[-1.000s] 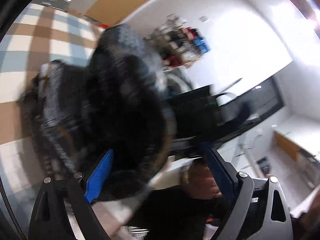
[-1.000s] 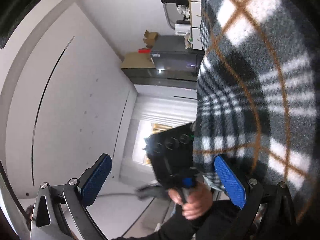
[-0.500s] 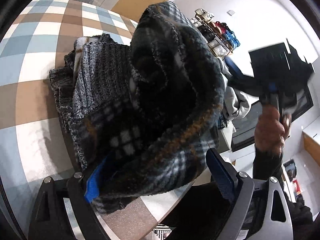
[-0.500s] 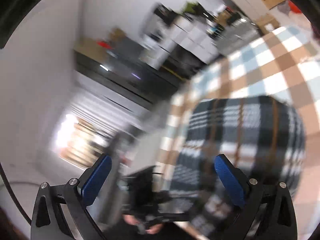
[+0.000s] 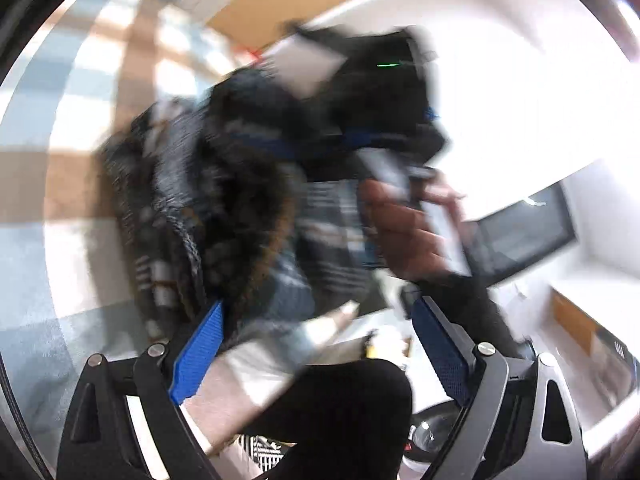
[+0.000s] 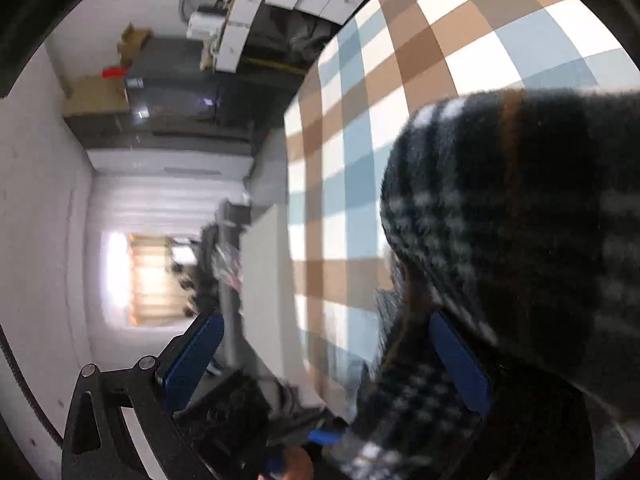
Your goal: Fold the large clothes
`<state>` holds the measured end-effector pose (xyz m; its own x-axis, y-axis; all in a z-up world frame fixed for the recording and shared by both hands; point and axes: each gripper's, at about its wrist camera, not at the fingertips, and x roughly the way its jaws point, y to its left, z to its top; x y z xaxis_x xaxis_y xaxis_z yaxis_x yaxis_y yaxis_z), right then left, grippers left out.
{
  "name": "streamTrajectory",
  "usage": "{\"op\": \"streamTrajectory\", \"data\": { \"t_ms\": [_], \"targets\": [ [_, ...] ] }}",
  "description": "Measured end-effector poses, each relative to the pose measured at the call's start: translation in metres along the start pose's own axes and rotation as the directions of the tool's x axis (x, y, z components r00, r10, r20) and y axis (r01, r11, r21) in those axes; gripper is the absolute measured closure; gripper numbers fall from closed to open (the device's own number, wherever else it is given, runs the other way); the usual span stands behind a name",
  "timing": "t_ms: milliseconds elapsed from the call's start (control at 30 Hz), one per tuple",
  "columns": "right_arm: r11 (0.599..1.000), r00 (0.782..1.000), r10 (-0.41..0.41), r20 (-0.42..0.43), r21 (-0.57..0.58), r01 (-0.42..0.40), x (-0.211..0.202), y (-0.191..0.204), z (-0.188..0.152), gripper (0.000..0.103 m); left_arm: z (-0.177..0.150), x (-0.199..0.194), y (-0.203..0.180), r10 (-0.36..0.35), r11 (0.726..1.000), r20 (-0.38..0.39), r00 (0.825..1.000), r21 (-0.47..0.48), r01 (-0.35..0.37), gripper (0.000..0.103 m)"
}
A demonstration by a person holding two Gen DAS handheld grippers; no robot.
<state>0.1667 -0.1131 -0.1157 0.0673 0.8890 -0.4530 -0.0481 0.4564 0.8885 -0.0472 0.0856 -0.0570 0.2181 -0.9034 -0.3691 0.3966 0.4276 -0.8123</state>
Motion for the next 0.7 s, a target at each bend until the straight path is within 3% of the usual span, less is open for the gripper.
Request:
{"op": "streamTrajectory", "data": {
  "t_ms": [100, 167, 333, 433, 500, 533, 633, 700],
  "targets": [
    [0.999, 0.999, 0.028, 0.028, 0.03, -0.029, -0.003, -0.004, 0.004, 0.0, -0.005, -0.002, -0.03, -0.087, 0.987, 0.015, 0.996, 0.14, 0.084, 0.013],
    [0.998, 0.998, 0.049, 0.03, 0.039, -0.05, -0.008, -0.004, 0.001, 0.0, -0.003, 0.009, -0.044, -0.148, 0.975, -0.028, 0.989, 0.163, 0.15, 0.013],
    [0.982, 0.983, 0.179, 0.033, 0.063, -0.181, -0.028, -0.004, -0.004, 0.0, 0.004, 0.004, -0.073, -0.212, 0.936, 0.06, 0.975, 0.3, 0.185, 0.013],
    [0.95, 0.949, 0.308, 0.07, 0.03, -0.31, -0.062, 0.003, -0.01, 0.0, 0.015, 0.026, -0.057, -0.089, 0.968, 0.083, 0.993, 0.24, 0.067, 0.013],
    [0.948, 0.946, 0.317, 0.071, -0.037, -0.315, -0.083, 0.011, -0.016, 0.0, 0.02, 0.043, -0.045, -0.021, 0.981, 0.036, 0.999, 0.192, 0.013, 0.013],
    [0.948, 0.948, 0.312, 0.067, -0.08, -0.307, -0.094, 0.016, -0.022, 0.0, 0.022, 0.054, -0.041, 0.053, 0.98, 0.021, 0.998, 0.193, -0.056, 0.013],
    [0.951, 0.963, 0.245, 0.109, -0.223, -0.216, -0.125, 0.028, -0.043, 0.0, 0.024, 0.066, -0.031, 0.2, 0.964, 0.016, 0.98, 0.176, -0.199, 0.013],
    [0.94, 0.976, 0.128, 0.177, -0.336, -0.062, -0.144, 0.038, -0.063, 0.0, 0.026, 0.067, -0.017, 0.25, 0.963, 0.011, 0.968, 0.102, -0.25, 0.014]
  ]
}}
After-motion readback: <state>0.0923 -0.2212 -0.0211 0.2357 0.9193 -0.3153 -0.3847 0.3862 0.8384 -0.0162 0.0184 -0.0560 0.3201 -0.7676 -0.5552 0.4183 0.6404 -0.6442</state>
